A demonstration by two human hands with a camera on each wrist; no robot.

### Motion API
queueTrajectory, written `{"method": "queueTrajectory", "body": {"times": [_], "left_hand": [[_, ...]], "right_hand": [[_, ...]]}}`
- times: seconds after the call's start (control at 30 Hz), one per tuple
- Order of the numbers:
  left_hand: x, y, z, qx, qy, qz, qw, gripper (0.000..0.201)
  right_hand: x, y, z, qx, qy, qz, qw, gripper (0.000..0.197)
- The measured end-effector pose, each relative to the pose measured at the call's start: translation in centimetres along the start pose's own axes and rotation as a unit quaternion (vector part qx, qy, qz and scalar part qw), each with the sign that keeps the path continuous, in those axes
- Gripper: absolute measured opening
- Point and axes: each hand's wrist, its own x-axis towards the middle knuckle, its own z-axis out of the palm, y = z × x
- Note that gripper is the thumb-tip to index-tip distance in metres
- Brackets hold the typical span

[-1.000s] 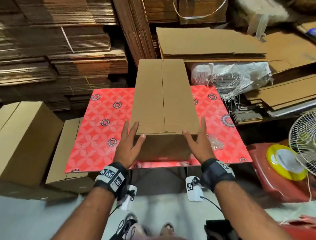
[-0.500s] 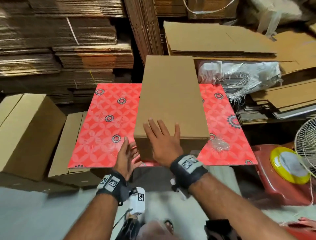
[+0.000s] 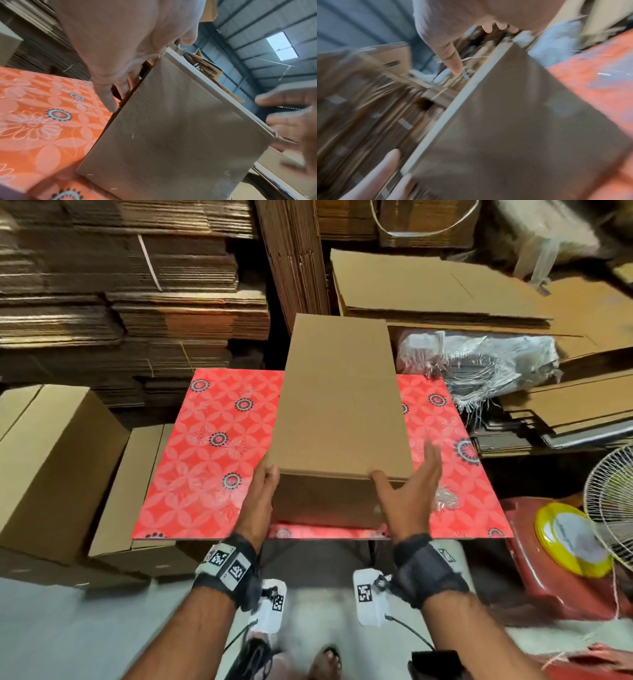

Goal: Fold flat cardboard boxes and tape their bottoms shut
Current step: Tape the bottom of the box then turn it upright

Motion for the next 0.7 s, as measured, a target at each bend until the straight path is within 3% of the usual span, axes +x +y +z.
{"method": "queueTrajectory", "body": {"times": [0.07, 0.17, 0.23, 0.33, 0.4, 0.47, 0.53, 0.63, 0.7], "left_hand": [[0.3, -0.2, 0.3, 0.005, 0.000, 0.007, 1.000, 0.056], [0.2, -0.5, 0.7, -0.012, 0.015, -0.036, 0.999, 0.068], [0.1, -0.7, 0.7, -0.029, 0.019, -0.064, 0.997, 0.073], [0.7, -1.1, 0.5, -0.052, 0.021, -0.074, 0.996, 0.099], [1.0, -1.5, 0.4, -0.077, 0.029, -0.084, 0.993, 0.104], [1.1, -2.0, 0.0, -0.118, 0.049, -0.104, 0.986, 0.108], [0.9, -2.9, -0.4, -0.196, 0.047, -0.133, 0.970, 0.113], [0.4, -5.4, -0.2, -0.344, 0.046, -0.173, 0.922, 0.109], [0.1, -6.8, 0.6, -0.405, 0.067, -0.205, 0.889, 0.110]], "right_hand": [[0.3, 2.8, -0.6, 0.065, -0.087, 0.106, 0.988, 0.118], [-0.2, 6.0, -0.5, 0.144, -0.222, 0.219, 0.939, 0.123], [-0.5, 7.0, -0.6, 0.149, -0.251, 0.226, 0.929, 0.118], [-0.6, 6.3, -1.2, 0.155, -0.276, 0.204, 0.926, 0.103], [-0.5, 4.8, -1.7, 0.148, -0.277, 0.165, 0.935, 0.091], [0.1, 2.9, -2.2, 0.079, -0.273, 0.065, 0.957, 0.091], [0.6, 0.0, -2.5, -0.048, -0.276, -0.053, 0.959, 0.094], [0.1, -5.7, -2.1, -0.223, -0.284, -0.209, 0.909, 0.095], [-0.8, -8.0, -0.9, -0.294, -0.297, -0.268, 0.868, 0.094]]}}
